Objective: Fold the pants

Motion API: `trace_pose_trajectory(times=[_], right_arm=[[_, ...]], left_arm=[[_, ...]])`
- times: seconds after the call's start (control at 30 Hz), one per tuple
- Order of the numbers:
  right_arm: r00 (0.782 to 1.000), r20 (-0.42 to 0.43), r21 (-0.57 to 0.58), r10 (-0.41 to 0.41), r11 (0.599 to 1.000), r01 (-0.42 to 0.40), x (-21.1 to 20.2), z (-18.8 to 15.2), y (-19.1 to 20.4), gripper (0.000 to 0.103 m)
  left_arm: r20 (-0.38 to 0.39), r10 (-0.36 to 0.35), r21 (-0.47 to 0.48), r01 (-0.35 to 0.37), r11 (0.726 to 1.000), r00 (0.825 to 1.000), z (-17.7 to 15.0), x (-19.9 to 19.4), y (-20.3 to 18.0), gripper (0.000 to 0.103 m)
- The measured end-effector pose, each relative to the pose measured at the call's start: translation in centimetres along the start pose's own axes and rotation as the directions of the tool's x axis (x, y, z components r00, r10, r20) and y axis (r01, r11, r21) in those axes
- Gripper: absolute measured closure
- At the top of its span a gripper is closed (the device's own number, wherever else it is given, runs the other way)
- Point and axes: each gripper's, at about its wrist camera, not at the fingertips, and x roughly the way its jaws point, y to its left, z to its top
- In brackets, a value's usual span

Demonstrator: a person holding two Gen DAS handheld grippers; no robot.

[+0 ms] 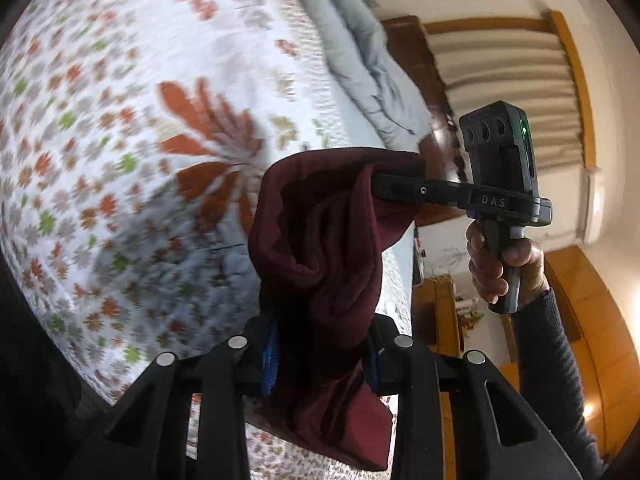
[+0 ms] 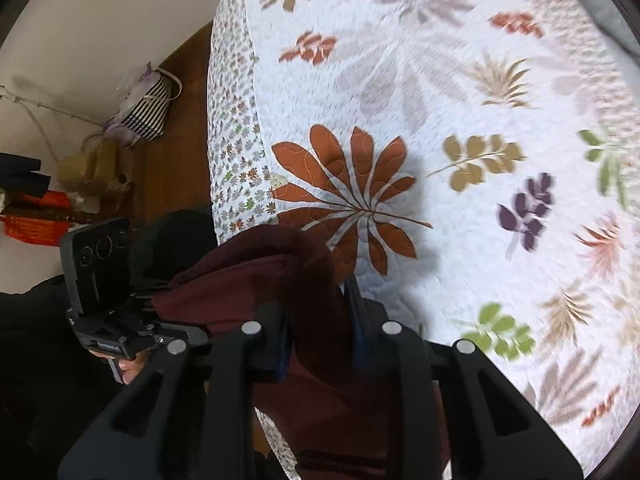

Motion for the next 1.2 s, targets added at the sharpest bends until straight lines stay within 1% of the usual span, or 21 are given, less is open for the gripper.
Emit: trace_pose_trajectory(times=[0.1,0.2,0.3,0.4,0.43,0.6,0.7,0.77,0.9,1.1,1.2], right_arm=[[0.998,0.045,0.022,-0.051,0.999,0.05,-3.1,-2.0,0.9,0.08],[0.993,0.08,0.042,-0.089,0.995,0.086,-5.2,-3.9,1.9,0.08],[0.984,0.123,0.075,-0.128,0.99,0.12,-7.9,-6.8,2.6,0.08],[0.975,0.154,0.102,-0.158,0.984,0.143,-10.1,-9.3,3.0,0.08],[0.97,0.169,0.117,-0.174,0.981,0.156,-11.2,-10.7,3.2,0.08],[0.95,0.21,0.17,-0.229,0.966,0.196,-14.2,-15.7,3.9,0.083],[0.936,0.233,0.206,-0.265,0.954,0.219,-15.7,-19.3,4.3,0.086],[0.925,0.246,0.224,-0.289,0.946,0.236,-16.4,-21.3,4.6,0.089],[0.905,0.255,0.258,-0.341,0.926,0.276,-17.5,-25.1,5.1,0.09],[0.879,0.243,0.297,-0.409,0.894,0.334,-17.9,-30.1,5.3,0.091],[0.872,0.244,0.318,-0.424,0.885,0.341,-17.7,-32.3,5.2,0.091]], left_arm=[[-0.006,-0.019,0.07,0.02,0.997,1.0,-0.4,-0.3,-2.8,0.07],[-0.022,-0.036,0.141,0.039,0.989,0.999,-1.0,-0.2,-5.8,0.07],[-0.044,-0.053,0.223,0.062,0.973,0.998,-2.2,-0.2,-9.1,0.07],[-0.063,-0.063,0.284,0.078,0.956,0.996,-3.7,-0.7,-11.5,0.07],[-0.071,-0.064,0.309,0.083,0.948,0.995,-4.2,-0.6,-12.5,0.07],[-0.117,-0.071,0.384,0.111,0.917,0.991,-6.6,-0.2,-15.9,0.071],[-0.148,-0.058,0.433,0.117,0.894,0.987,-8.2,0.3,-18.1,0.071],[-0.164,-0.049,0.475,0.122,0.871,0.985,-9.5,0.6,-19.5,0.071],[-0.193,-0.039,0.535,0.138,0.833,0.98,-11.6,1.4,-21.7,0.071],[-0.242,-0.012,0.609,0.162,0.776,0.97,-15.2,3.2,-24.3,0.071],[-0.263,0.002,0.637,0.173,0.751,0.965,-16.9,4.1,-25.2,0.071]])
